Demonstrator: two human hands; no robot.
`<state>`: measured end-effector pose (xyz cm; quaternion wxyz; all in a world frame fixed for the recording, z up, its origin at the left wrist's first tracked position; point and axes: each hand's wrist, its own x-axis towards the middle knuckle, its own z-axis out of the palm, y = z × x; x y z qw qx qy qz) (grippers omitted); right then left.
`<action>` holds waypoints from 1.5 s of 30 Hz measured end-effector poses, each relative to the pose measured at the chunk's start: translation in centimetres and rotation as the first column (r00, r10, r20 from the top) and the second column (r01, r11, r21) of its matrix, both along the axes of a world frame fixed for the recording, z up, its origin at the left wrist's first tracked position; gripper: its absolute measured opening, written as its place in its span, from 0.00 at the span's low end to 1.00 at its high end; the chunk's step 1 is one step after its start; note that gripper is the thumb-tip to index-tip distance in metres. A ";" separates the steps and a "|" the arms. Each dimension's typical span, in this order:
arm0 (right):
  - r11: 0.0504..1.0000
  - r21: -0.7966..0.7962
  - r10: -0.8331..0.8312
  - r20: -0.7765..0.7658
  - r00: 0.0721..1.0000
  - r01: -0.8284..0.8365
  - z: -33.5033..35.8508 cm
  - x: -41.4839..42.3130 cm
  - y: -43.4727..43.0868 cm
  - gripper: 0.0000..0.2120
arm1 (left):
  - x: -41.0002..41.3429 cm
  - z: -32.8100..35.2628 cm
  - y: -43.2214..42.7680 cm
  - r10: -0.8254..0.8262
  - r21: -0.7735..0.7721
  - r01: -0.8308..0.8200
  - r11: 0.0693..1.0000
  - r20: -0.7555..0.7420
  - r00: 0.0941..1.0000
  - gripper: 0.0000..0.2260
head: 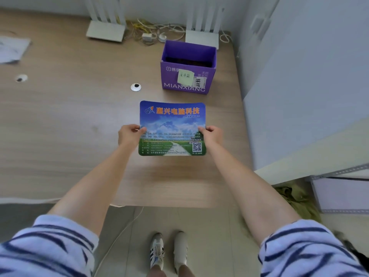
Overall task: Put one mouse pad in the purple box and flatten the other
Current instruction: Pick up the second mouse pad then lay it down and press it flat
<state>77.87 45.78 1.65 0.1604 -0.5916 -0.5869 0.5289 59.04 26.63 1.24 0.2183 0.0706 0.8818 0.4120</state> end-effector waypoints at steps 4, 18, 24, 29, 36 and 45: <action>0.999 0.049 0.024 -0.077 0.997 -0.020 3.6 -0.5 -1.0 0.07 | 0.0 3.6 -1.3 0.053 0.045 -0.052 0.998 -0.036 0.998 0.12; 0.987 0.132 0.131 -0.305 0.943 -0.094 14.2 -3.1 -5.9 0.04 | 0.2 14.9 -8.5 0.218 0.218 -0.182 0.959 -0.156 0.963 0.11; 0.980 0.137 0.188 -0.371 0.909 -0.146 17.9 -5.7 -8.9 0.03 | -0.7 18.7 -12.4 0.278 0.279 -0.218 0.935 -0.197 0.940 0.13; 0.967 0.183 0.239 -0.385 0.891 -0.179 20.4 -8.4 -11.9 0.06 | -3.0 20.8 -15.7 0.301 0.301 -0.226 0.926 -0.233 0.925 0.14; 0.965 0.189 0.248 -0.411 0.877 -0.184 22.3 -13.1 -16.7 0.04 | -7.9 22.9 -20.6 0.268 0.290 -0.179 0.940 -0.303 0.915 0.14; 0.978 0.134 0.207 -0.478 0.854 -0.162 23.0 -19.0 -23.3 0.04 | -15.0 24.1 -26.6 0.232 0.297 -0.134 0.945 -0.326 0.916 0.15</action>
